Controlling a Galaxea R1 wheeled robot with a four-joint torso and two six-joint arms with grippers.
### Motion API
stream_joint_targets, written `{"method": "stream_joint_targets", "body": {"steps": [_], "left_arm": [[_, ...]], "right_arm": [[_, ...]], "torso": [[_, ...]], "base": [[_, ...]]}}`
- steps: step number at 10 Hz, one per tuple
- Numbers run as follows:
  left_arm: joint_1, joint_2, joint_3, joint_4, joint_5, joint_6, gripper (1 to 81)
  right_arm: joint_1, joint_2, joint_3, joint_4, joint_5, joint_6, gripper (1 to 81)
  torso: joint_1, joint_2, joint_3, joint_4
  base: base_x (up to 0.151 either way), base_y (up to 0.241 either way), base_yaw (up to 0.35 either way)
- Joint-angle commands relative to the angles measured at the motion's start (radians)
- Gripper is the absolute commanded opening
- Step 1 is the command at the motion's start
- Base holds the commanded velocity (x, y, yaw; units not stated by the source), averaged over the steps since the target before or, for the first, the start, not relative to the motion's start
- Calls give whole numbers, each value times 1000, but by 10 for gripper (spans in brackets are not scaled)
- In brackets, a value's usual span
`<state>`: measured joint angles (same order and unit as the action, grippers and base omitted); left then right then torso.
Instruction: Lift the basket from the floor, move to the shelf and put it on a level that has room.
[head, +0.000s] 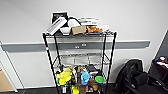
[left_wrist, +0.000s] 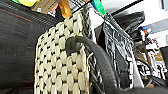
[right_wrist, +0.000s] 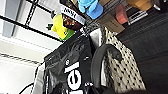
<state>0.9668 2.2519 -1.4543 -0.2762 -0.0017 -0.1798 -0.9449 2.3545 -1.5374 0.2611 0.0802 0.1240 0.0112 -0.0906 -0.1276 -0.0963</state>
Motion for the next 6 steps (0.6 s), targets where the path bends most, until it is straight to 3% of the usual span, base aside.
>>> {"method": "stream_joint_targets", "body": {"steps": [1, 6], "left_arm": [[-121, -21, 61, 15, 9, 13, 10], [-119, -21, 61, 15, 9, 13, 10]], "right_arm": [[116, -10, 37, 7, -14, 8, 10], [117, -10, 39, 9, -14, 9, 10]], "torso": [[0, 0, 0, 0], [0, 0, 0, 0]], "base": [[136, 0, 0], [136, 0, 0]]}}
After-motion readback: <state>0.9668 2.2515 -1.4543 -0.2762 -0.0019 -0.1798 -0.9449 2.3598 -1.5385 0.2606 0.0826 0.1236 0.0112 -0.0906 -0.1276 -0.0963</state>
